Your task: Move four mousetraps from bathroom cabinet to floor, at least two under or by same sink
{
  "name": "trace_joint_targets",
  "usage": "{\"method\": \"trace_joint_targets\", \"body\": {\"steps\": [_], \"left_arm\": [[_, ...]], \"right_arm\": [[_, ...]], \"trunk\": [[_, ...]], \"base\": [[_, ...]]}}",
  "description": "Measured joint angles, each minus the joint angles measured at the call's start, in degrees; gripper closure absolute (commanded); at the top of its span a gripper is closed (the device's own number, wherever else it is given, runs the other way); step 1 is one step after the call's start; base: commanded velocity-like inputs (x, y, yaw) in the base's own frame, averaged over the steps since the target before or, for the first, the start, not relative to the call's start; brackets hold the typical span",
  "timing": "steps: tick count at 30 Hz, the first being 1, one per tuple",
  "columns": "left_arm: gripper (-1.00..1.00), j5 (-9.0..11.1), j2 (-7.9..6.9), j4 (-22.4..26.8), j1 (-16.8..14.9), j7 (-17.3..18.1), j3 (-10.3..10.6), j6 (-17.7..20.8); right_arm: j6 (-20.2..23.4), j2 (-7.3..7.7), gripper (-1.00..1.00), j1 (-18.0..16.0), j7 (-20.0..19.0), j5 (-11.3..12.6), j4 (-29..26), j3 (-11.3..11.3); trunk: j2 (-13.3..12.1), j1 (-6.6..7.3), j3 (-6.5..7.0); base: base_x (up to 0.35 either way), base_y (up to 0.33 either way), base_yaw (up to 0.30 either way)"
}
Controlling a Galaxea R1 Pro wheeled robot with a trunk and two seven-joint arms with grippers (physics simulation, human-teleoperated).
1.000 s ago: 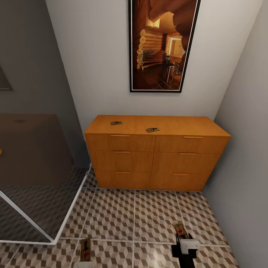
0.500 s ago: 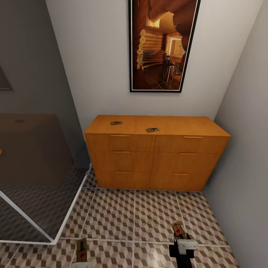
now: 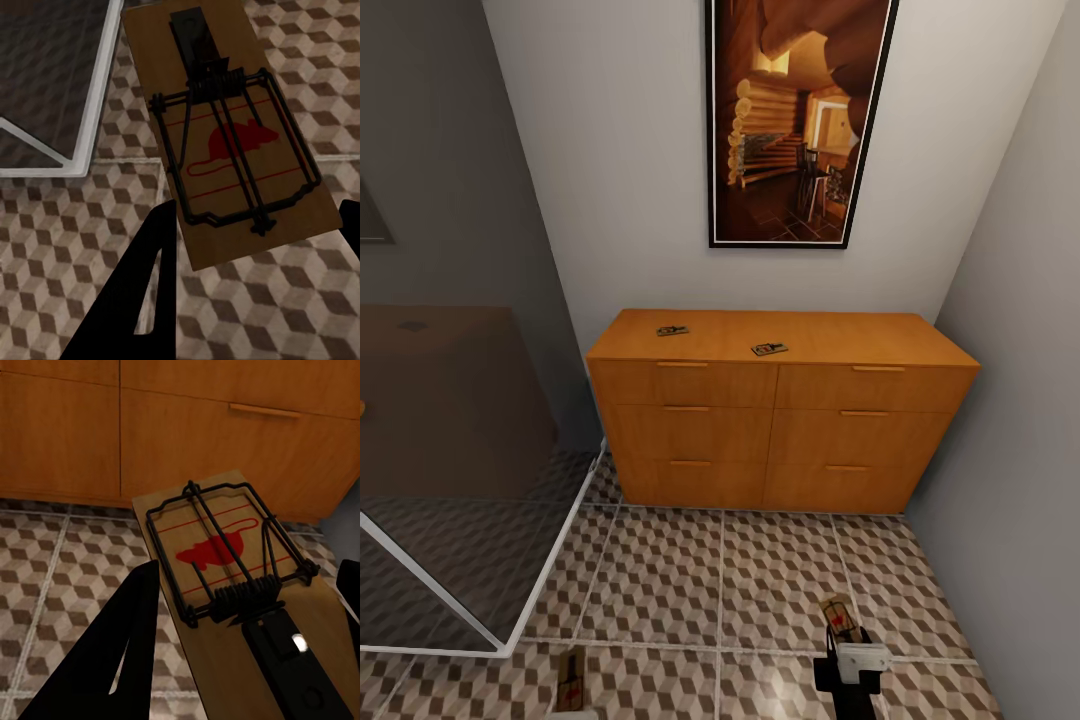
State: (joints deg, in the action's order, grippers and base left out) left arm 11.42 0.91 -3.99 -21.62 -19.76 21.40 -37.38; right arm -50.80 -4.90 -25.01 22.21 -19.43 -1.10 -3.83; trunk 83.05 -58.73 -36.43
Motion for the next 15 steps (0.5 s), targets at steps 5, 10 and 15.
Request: {"method": "trace_joint_targets", "body": {"steps": [5, 10, 15], "left_arm": [[1.0, 0.0, -0.16, -0.1, 0.0, 0.0, 0.0, 0.1], [1.0, 0.0, -0.17, -0.2, 0.0, 0.0, 0.1, 0.1], [1.0, 0.0, -0.18, -0.2, 0.0, 0.0, 0.1, 0.1]], "right_arm": [[0.1, -0.01, 1.0, 0.0, 0.0, 0.0, 0.0, 0.0], [0.1, -0.08, 1.0, 0.0, 0.0, 0.0, 0.0, 0.0], [0.2, -0.08, 1.0, 0.0, 0.0, 0.0, 0.0, 0.0]], "trunk": [[0.0, 0.0, 0.0], [0.0, 0.0, 0.0], [0.0, 0.0, 0.0]], "base": [[0.0, 0.0, 0.0], [0.0, 0.0, 0.063], [0.0, 0.0, 0.247]]}}
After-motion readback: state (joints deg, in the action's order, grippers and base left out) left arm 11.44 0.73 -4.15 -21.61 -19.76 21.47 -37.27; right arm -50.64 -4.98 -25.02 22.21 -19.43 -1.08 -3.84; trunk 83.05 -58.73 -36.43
